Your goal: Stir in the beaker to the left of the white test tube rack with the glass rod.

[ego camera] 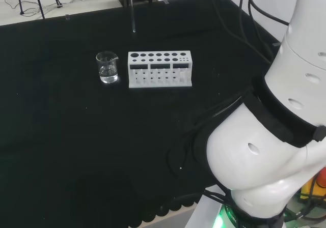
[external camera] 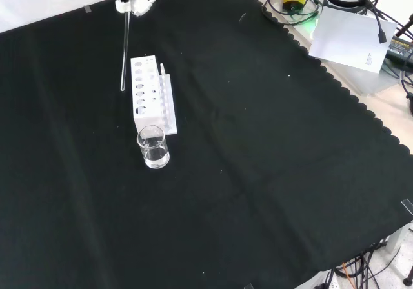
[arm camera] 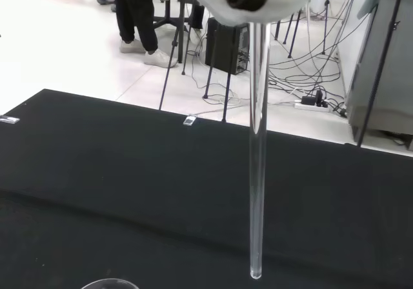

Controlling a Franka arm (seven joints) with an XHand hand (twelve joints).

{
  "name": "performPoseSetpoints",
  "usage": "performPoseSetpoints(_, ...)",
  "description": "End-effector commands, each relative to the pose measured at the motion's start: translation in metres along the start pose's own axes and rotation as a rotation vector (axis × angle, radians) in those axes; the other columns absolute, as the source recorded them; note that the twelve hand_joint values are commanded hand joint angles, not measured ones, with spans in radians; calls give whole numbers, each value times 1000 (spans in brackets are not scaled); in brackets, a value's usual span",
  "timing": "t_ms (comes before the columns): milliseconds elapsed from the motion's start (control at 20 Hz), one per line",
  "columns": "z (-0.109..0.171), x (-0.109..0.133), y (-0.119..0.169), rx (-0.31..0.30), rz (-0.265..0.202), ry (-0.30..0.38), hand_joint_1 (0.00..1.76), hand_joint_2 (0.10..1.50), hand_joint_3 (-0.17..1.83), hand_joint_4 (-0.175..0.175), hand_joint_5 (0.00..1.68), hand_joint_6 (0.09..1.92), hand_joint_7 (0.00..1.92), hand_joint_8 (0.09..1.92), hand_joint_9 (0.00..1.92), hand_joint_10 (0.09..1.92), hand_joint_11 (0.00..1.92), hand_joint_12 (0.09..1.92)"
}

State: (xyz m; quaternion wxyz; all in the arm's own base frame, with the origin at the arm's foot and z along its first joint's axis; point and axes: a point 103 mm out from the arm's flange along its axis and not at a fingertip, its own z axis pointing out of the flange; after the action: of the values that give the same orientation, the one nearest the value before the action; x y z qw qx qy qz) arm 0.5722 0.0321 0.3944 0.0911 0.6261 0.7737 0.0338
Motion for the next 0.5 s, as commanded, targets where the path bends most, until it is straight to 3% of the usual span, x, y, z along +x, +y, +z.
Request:
performPoseSetpoints(50, -3, 2, 0, 4, -15, 17, 1303, 991, 104, -175, 1159, 413, 1190, 975, 1607, 863, 1440, 952)
performPoseSetpoints(500, -9, 8, 12, 16, -40, 24, 1303, 996, 93, -175, 1159, 410, 1188, 977, 1610, 863, 1441, 952)
